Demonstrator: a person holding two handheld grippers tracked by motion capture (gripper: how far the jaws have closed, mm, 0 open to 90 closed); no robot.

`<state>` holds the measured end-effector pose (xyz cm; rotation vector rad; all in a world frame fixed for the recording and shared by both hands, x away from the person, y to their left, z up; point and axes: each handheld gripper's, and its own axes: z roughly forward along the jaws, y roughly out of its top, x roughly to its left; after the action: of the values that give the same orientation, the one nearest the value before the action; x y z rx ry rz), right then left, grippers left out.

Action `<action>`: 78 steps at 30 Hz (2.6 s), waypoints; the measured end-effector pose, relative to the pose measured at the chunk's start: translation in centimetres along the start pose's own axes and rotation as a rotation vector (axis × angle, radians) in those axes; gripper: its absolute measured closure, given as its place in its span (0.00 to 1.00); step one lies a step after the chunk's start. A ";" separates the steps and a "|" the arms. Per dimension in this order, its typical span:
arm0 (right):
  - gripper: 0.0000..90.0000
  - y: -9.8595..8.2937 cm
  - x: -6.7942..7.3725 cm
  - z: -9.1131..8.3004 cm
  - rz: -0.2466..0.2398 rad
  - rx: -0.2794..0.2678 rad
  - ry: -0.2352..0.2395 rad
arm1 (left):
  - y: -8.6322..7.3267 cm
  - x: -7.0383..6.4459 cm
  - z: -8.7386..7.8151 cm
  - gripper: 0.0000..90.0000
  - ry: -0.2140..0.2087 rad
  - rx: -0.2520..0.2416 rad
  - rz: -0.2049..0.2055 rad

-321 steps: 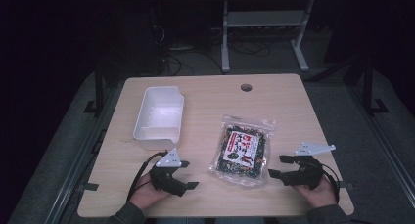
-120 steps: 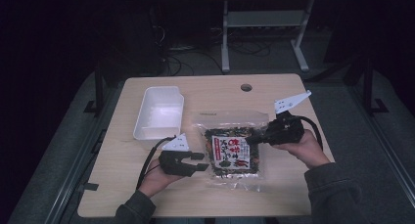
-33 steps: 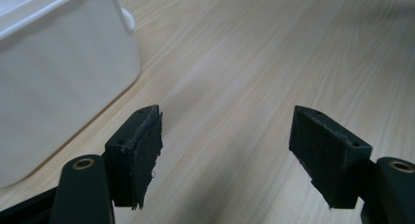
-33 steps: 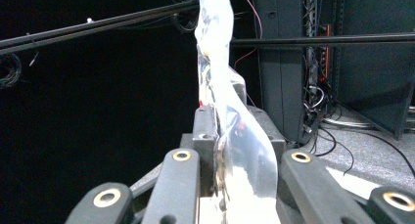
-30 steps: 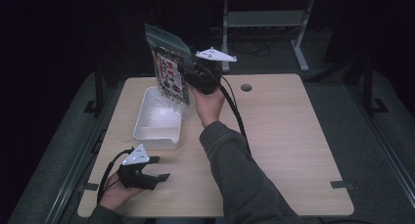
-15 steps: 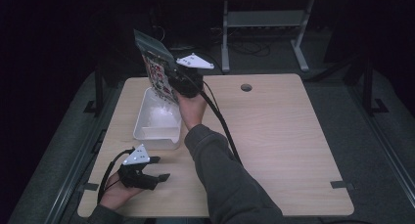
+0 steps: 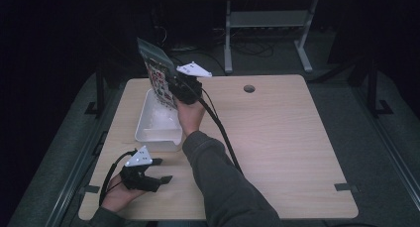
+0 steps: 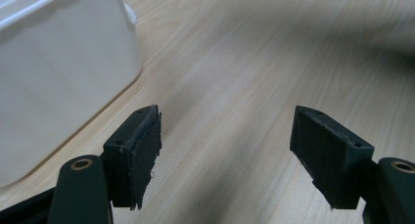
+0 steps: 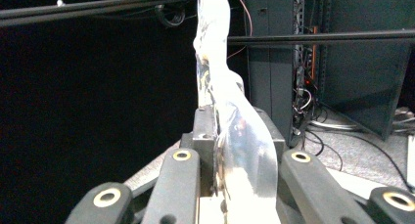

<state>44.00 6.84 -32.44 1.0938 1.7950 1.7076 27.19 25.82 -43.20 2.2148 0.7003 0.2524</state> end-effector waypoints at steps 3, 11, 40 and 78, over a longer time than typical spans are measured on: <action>0.84 -0.3 0.0 0.2 0.012 -0.006 -0.002 | 0.0 0.0 0.0 0.30 -0.002 0.002 0.000; 0.84 -1.3 0.2 1.1 0.025 -0.012 -0.014 | -0.1 0.1 0.0 0.30 0.000 0.002 -0.004; 0.70 -0.3 -1.7 5.7 -0.106 0.475 0.091 | -0.1 0.2 -0.1 0.30 -0.001 -0.001 -0.005; 0.84 -4.7 -0.6 3.5 -0.038 0.248 -0.014 | -0.1 0.1 0.0 0.30 -0.006 0.006 0.004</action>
<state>45.86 8.93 -37.63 1.1573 2.0462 1.4801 27.24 25.99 -43.28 2.2219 0.6948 0.2457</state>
